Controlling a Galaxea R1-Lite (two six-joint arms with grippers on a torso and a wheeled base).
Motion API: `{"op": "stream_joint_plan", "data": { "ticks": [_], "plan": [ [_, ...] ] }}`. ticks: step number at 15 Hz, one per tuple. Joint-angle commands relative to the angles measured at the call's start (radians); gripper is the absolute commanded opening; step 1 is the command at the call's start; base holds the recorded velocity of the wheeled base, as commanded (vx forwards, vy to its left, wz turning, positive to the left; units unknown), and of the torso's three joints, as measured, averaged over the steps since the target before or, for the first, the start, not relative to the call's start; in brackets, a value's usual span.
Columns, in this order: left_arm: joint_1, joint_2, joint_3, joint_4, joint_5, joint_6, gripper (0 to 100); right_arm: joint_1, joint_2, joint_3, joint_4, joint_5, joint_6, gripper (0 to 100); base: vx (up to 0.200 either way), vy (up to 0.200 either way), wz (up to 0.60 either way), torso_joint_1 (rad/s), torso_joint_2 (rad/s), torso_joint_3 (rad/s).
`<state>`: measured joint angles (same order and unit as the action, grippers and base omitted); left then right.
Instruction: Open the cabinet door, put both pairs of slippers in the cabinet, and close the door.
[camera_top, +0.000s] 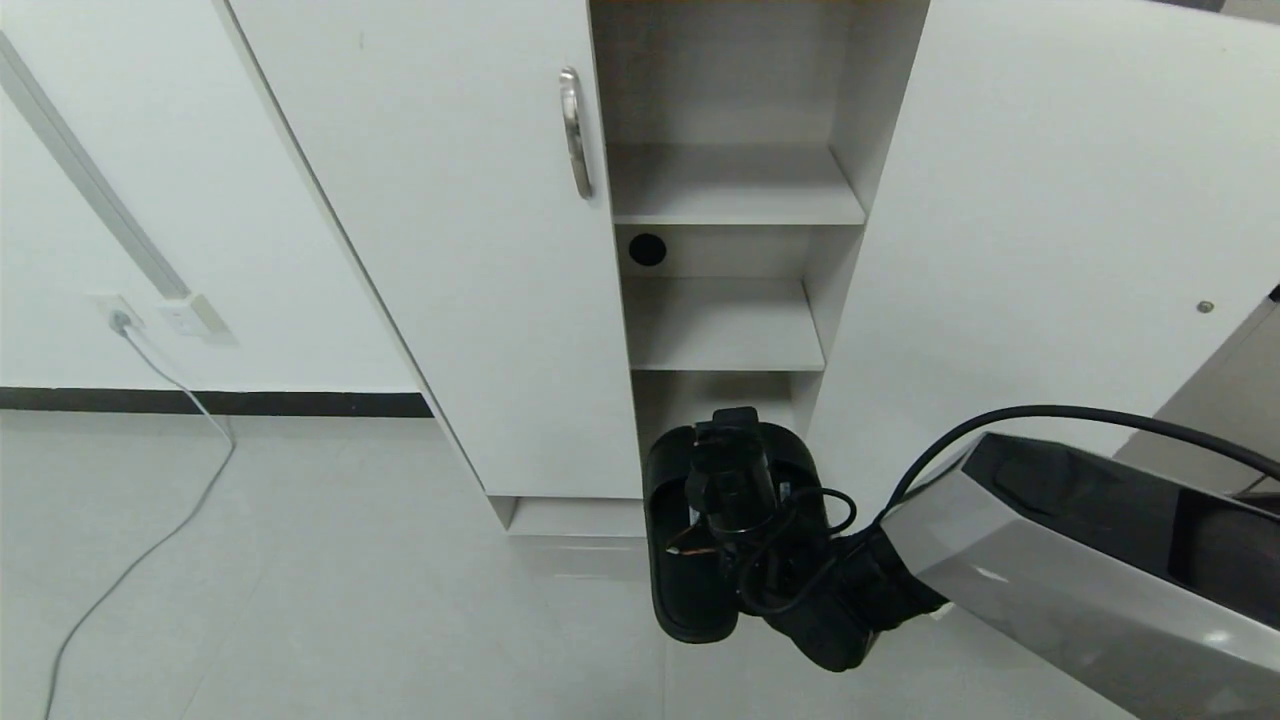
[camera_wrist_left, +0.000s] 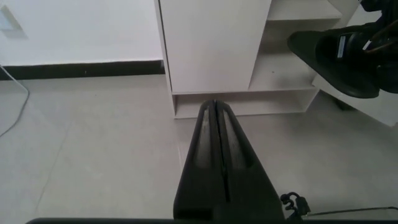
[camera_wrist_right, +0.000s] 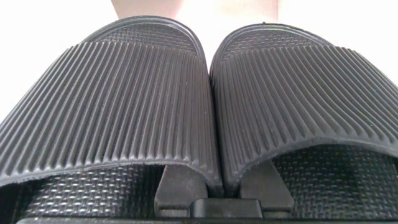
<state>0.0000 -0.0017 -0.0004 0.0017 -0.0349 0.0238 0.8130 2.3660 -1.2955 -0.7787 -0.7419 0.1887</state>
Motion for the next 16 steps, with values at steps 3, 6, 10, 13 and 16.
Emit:
{"op": "stream_joint_plan", "data": {
  "ticks": [3, 6, 10, 13, 16],
  "plan": [
    [0.0, 0.002, 0.0, 0.0, 0.001, -0.001, 0, 0.006, -0.014, -0.007, -0.005, -0.017, -0.008, 0, 0.0, 0.0, 0.0, 0.005, 0.0, -0.196],
    [0.0, 0.002, 0.0, 0.0, 0.0, 0.001, 0, 0.011, -0.037, 0.009, -0.111, -0.053, -0.063, 0, 0.0, 0.0, 0.0, 0.001, 0.0, -0.196],
    [0.0, 0.002, 0.0, 0.0, 0.001, 0.001, 0, 0.012, -0.04, 0.042, -0.326, -0.076, -0.195, 0, 0.0, 0.0, 0.0, 0.005, 0.0, -0.163],
    [0.0, 0.002, 0.0, 0.0, 0.0, 0.001, 0, 0.009, -0.065, 0.042, -0.347, -0.076, -0.198, 0, 0.0, 0.0, 0.0, 0.0, 0.0, 0.0],
    [0.0, 0.002, 0.0, 0.0, 0.001, 0.001, 0, 0.018, -0.119, 0.059, -0.349, -0.077, -0.201, 0, 0.0, 0.0, 0.0, 0.0, 0.0, 0.0]
  ]
}}
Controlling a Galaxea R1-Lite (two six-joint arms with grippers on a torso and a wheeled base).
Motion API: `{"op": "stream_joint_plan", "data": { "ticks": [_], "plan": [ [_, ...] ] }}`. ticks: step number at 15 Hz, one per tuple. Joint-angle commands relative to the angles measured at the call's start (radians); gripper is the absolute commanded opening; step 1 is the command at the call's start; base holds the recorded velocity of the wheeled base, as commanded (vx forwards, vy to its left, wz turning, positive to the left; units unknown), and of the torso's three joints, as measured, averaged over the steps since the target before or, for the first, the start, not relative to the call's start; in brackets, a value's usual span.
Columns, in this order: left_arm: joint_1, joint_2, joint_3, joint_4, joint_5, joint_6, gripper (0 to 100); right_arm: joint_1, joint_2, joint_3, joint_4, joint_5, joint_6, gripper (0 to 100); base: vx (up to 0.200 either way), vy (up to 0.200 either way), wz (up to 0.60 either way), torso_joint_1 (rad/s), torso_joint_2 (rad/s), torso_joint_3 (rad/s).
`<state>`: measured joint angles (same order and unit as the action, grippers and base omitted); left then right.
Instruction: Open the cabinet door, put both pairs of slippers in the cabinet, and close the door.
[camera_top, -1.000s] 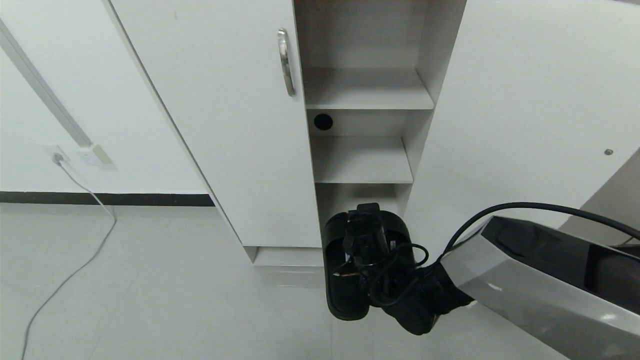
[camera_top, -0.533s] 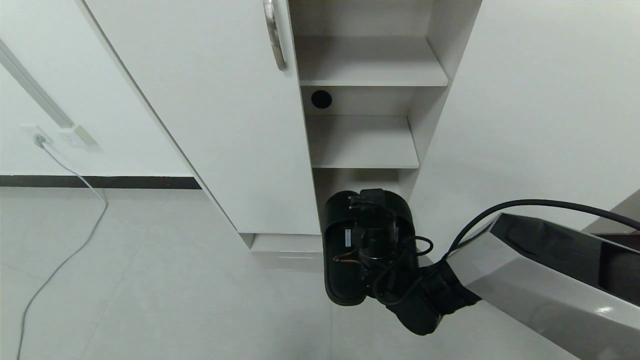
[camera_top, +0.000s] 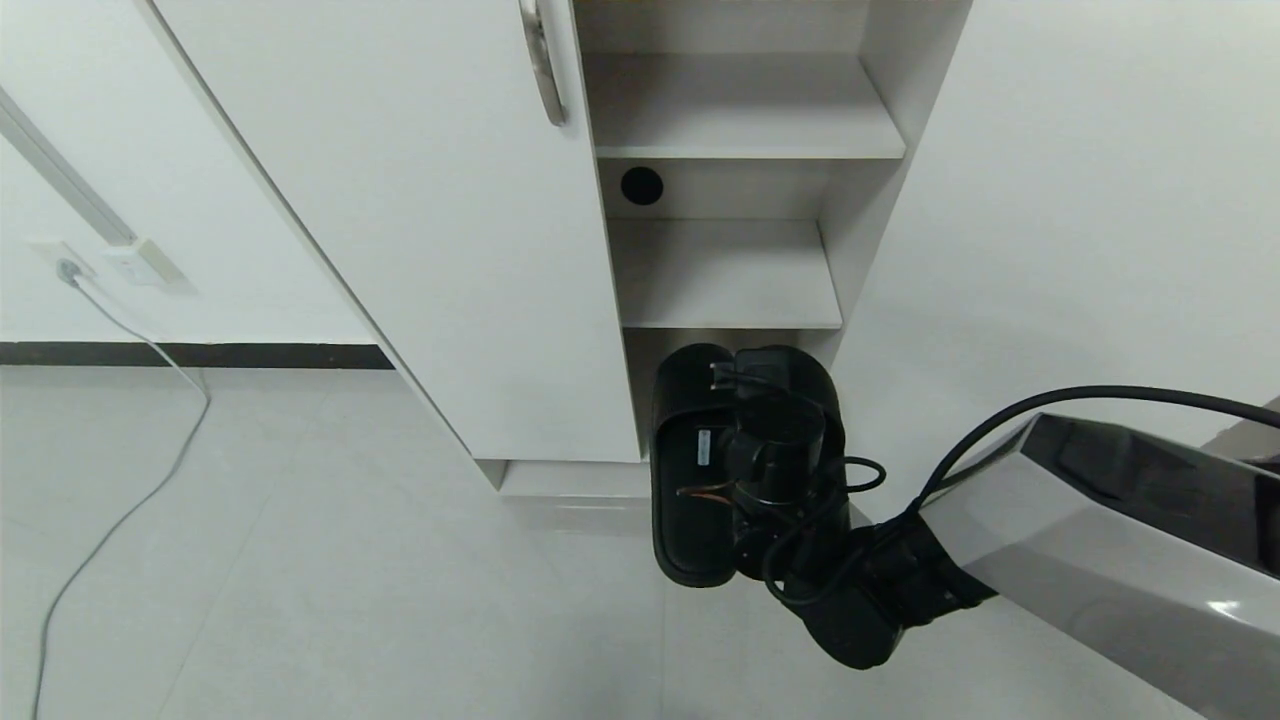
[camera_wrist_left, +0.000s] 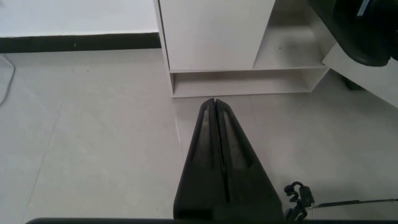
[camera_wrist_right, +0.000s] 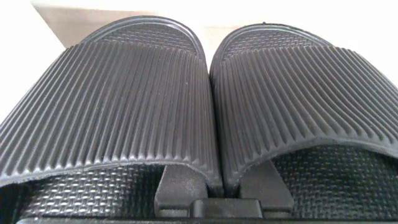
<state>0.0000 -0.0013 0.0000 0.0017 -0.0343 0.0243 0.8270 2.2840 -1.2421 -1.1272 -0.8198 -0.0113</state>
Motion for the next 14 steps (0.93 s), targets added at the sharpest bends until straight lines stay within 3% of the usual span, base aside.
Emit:
{"op": "stream_joint_plan", "data": {
  "ticks": [1, 4, 14],
  "plan": [
    [0.0, 0.001, 0.0, 0.0, 0.001, 0.0, 0, 0.006, -0.043, 0.012, 0.0, 0.001, -0.001, 0, 0.0, 0.0, 0.0, 0.0, 0.0, 0.0],
    [0.0, 0.001, 0.0, 0.0, 0.001, -0.003, 0, 0.014, -0.046, 0.021, 0.001, 0.001, -0.004, 0, 0.0, 0.0, 0.0, 0.0, 0.0, 0.0],
    [0.0, 0.001, 0.0, 0.0, 0.001, -0.003, 0, 0.014, -0.035, 0.023, 0.004, 0.001, -0.004, 0, 0.2, 0.0, 0.0, 0.001, 0.0, 0.002]
  ]
}}
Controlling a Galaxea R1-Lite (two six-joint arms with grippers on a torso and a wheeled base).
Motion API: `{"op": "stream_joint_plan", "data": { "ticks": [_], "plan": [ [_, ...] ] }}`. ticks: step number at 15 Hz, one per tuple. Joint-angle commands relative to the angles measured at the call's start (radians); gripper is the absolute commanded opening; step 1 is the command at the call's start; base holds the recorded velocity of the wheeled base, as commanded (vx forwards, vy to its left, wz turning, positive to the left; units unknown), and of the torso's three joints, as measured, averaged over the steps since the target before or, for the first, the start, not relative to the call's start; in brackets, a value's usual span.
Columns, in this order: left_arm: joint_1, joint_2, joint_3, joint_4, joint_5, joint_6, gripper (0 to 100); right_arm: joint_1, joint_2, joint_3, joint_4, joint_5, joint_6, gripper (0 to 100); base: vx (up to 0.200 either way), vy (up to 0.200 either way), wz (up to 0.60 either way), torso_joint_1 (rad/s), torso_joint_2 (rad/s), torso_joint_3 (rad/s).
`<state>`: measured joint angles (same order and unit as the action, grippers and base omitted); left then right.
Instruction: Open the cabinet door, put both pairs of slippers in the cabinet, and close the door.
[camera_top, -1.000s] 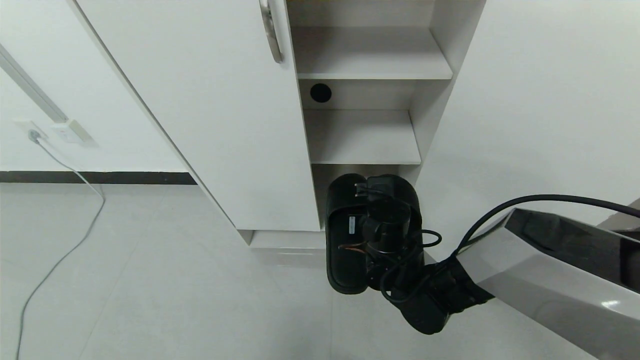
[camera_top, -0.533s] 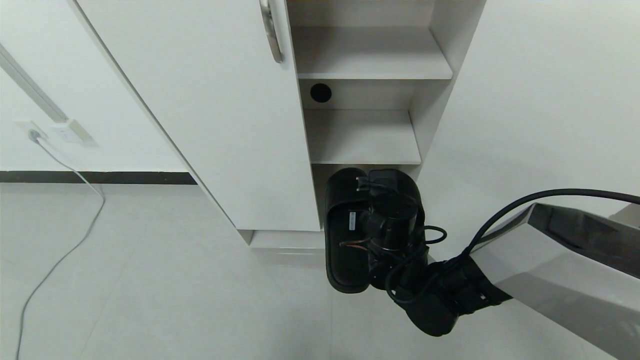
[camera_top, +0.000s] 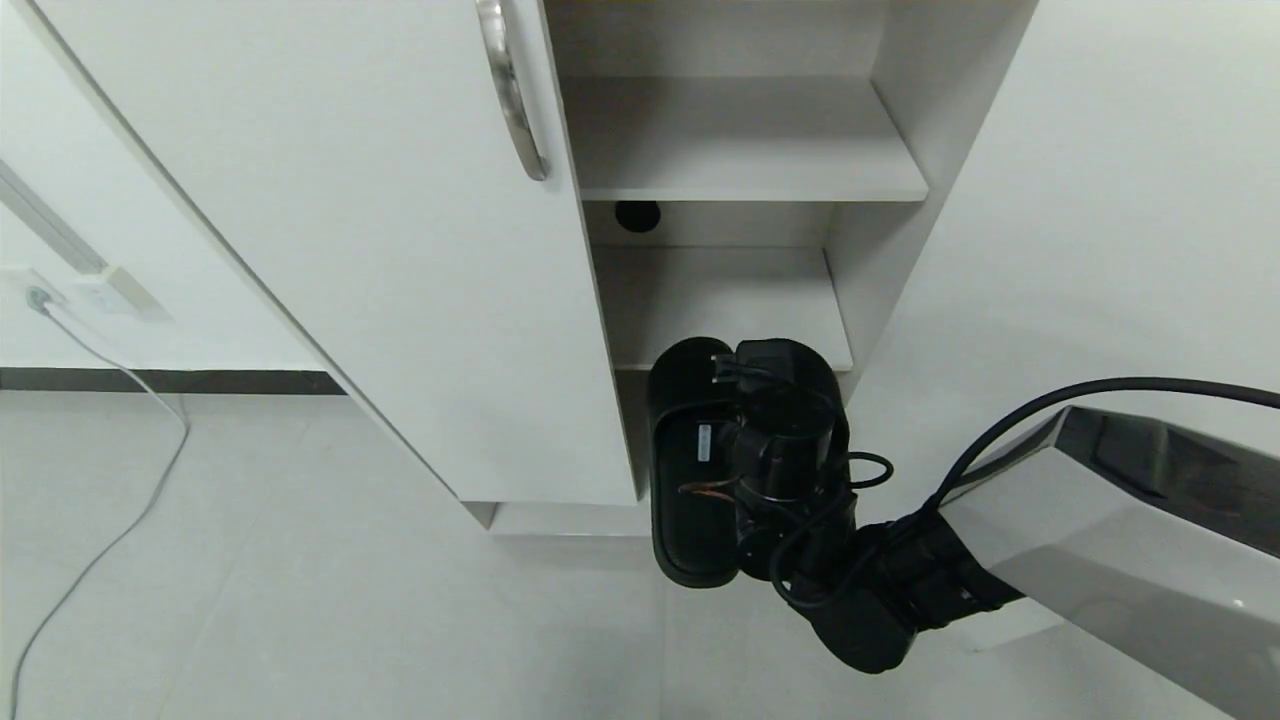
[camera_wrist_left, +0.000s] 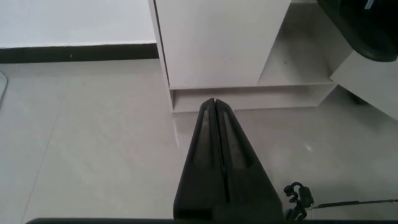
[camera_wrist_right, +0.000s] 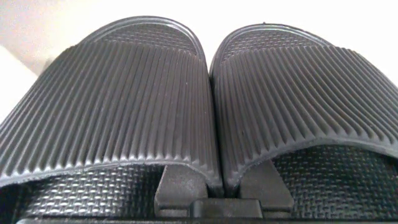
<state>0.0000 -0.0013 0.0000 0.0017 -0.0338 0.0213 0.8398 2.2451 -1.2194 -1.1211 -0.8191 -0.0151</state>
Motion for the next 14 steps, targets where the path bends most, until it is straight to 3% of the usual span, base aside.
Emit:
{"op": "stream_joint_plan", "data": {
  "ticks": [1, 3, 8, 14],
  "plan": [
    [0.0, 0.001, 0.0, 0.0, 0.0, 0.0, 0, 0.001, 0.014, -0.002, -0.003, 0.002, 0.001, 0, 0.2, 0.0, 0.0, 0.002, 0.01, 0.002],
    [0.0, 0.001, 0.0, 0.0, 0.0, -0.001, 0, -0.002, 0.037, -0.006, -0.003, 0.002, 0.001, 0, 0.2, 0.0, 0.0, -0.002, 0.0, 0.002],
    [0.0, 0.001, 0.0, 0.0, 0.0, -0.001, 0, -0.064, 0.103, -0.074, 0.0, 0.055, 0.0, 0, 0.0, 0.0, 0.0, 0.0, 0.0, 0.0],
    [0.0, 0.001, -0.002, 0.0, 0.002, -0.001, 0, -0.133, 0.197, -0.385, 0.205, 0.067, -0.013, 0, 0.0, 0.0, 0.0, 0.0, 0.0, 0.0]
  ]
}}
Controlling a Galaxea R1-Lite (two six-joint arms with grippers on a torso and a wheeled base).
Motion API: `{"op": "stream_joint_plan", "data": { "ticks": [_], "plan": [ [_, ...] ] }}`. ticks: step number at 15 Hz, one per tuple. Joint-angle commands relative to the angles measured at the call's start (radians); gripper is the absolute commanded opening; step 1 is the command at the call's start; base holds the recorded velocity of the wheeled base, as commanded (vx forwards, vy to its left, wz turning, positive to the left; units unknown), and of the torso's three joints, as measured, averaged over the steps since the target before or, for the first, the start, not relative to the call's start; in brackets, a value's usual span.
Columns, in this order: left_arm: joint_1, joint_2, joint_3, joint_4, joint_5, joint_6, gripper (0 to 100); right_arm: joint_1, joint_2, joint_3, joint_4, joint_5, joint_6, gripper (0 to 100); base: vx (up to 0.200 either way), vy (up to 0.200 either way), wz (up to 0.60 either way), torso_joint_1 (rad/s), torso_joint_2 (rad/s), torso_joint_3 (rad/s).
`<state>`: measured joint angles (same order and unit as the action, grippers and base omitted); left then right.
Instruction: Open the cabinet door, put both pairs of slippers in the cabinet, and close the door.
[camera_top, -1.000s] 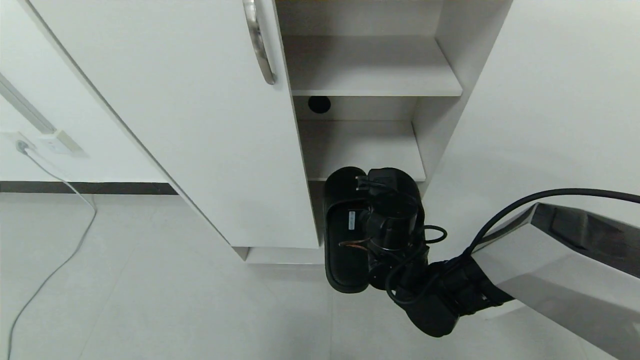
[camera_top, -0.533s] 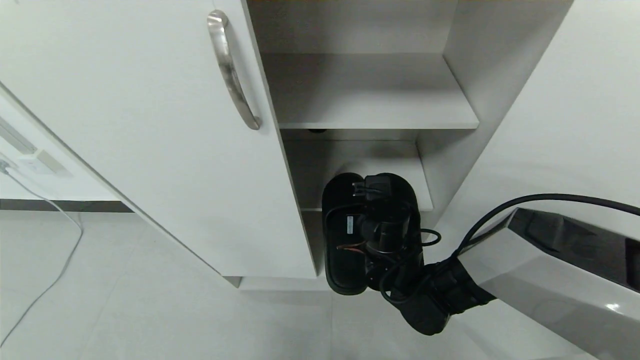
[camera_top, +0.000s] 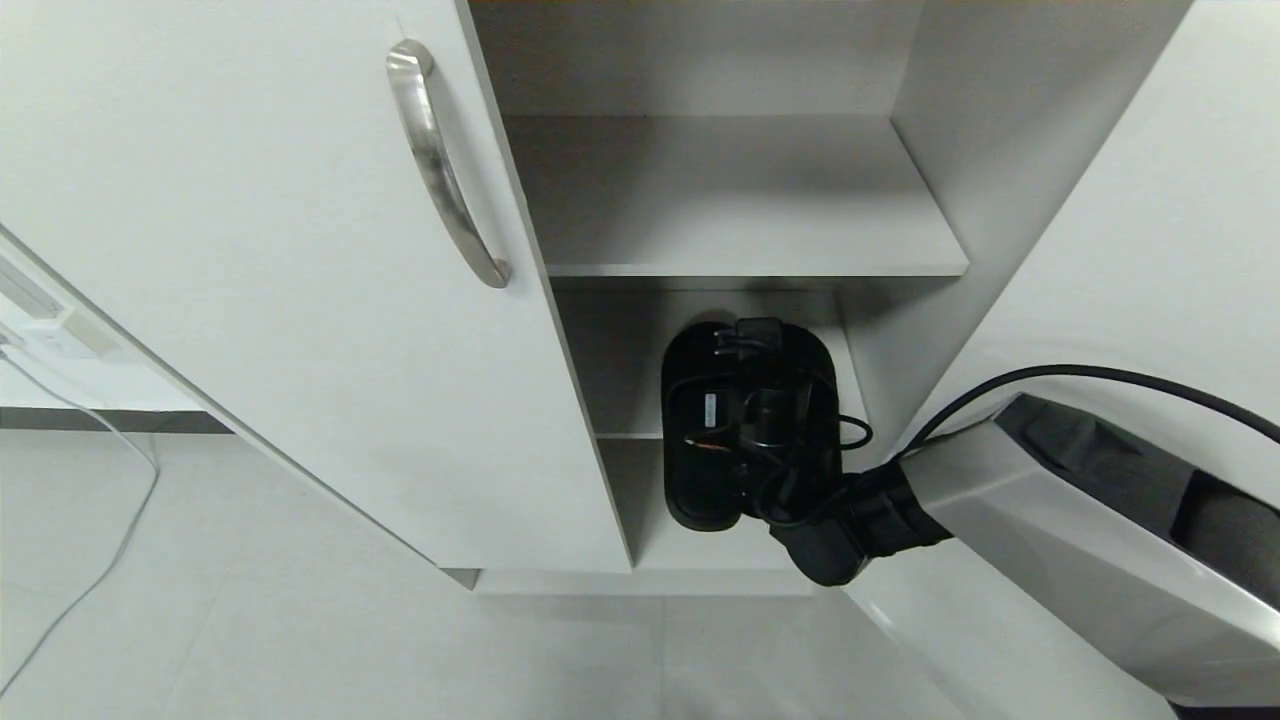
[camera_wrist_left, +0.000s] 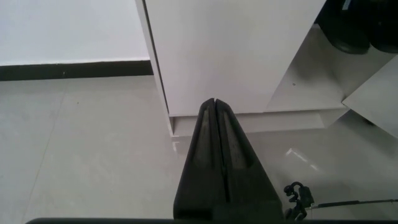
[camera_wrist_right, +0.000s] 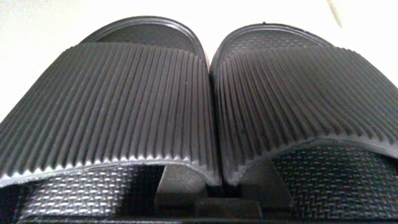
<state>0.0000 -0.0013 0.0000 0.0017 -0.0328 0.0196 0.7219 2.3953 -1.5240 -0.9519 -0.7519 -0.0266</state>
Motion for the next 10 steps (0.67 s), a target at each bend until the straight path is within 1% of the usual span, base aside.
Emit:
{"op": "stream_joint_plan", "data": {
  "ticks": [1, 3, 4, 5, 6, 8, 10],
  "plan": [
    [0.0, 0.001, 0.0, 0.0, -0.001, 0.0, 0, -0.021, 0.062, -0.134, 0.074, 0.009, -0.001, 0, 0.0, 0.0, 0.0, 0.0, 0.0, 0.0],
    [0.0, 0.001, 0.0, 0.0, -0.001, 0.0, 0, -0.032, 0.097, -0.258, 0.151, 0.011, -0.001, 0, 0.0, 0.0, 0.0, 0.0, 0.0, 0.0],
    [0.0, 0.001, 0.0, 0.0, 0.001, 0.0, 0, -0.033, 0.105, -0.28, 0.165, 0.013, -0.001, 0, 0.0, 0.0, 0.0, 0.0, 0.0, 0.0],
    [0.0, 0.001, 0.0, 0.0, 0.001, 0.0, 0, -0.047, 0.128, -0.364, 0.226, 0.011, -0.001, 0, 0.0, 0.0, 0.0, 0.0, 0.0, 0.0],
    [0.0, 0.001, 0.0, 0.0, -0.001, 0.0, 0, -0.052, 0.142, -0.409, 0.255, 0.011, -0.001, 0, 0.0, 0.0, 0.0, 0.0, 0.0, 0.0],
    [0.0, 0.001, 0.0, 0.0, 0.001, 0.0, 0, -0.058, 0.154, -0.467, 0.297, 0.011, -0.001, 0, 0.0, 0.0, 0.0, 0.0, 0.0, 0.0],
    [0.0, 0.001, 0.0, 0.0, 0.001, -0.001, 0, -0.065, 0.156, -0.476, 0.334, 0.011, -0.001, 0, 0.0, 0.0, 0.0, 0.0, 0.0, 0.0]
  ]
}}
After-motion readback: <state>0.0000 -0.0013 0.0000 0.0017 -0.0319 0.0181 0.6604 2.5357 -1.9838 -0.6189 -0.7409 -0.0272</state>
